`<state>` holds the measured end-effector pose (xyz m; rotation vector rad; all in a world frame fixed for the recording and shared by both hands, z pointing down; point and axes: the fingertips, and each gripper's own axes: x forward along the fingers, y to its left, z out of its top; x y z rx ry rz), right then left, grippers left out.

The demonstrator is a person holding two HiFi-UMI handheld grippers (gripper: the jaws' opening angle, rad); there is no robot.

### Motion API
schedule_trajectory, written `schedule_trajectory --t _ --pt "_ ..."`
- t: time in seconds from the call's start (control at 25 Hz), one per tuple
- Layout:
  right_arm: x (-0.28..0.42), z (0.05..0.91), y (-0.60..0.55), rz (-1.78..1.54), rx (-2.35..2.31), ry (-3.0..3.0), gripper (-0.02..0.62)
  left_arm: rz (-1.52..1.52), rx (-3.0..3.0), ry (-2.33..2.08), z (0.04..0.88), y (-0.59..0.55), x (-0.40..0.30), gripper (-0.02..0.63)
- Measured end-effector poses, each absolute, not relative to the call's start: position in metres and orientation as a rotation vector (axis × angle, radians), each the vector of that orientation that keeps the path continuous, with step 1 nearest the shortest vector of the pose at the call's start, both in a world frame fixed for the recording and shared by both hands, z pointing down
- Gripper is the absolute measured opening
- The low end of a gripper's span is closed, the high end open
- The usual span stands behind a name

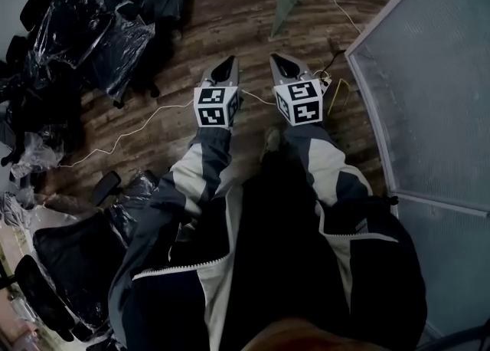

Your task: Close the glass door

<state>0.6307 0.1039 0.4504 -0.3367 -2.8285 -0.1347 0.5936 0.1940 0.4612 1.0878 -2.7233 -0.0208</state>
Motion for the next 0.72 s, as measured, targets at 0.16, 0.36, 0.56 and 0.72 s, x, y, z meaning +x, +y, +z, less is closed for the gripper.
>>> schedule_trajectory --t 0.16,0.36,0.56,0.72 --pt "0.572 0.458 0.085 -0.078 -0.367 -2.826 0.005 0.009 1.048 -2.733 0.46 0.179 0.54 0.003" --pt "0.496 0.459 0.05 -0.057 -0.43 -2.818 0.005 0.032 0.985 -2.755 0.455 0.145 0.463 0.003" --pt "0.421 0.445 0.002 -0.076 -0.465 -2.842 0.005 0.038 0.962 -2.794 0.439 0.098 0.393 0.003" --pt "0.377 0.44 -0.024 -0.078 -0.472 -2.851 0.005 0.034 0.947 -2.806 0.431 0.075 0.351 0.003"
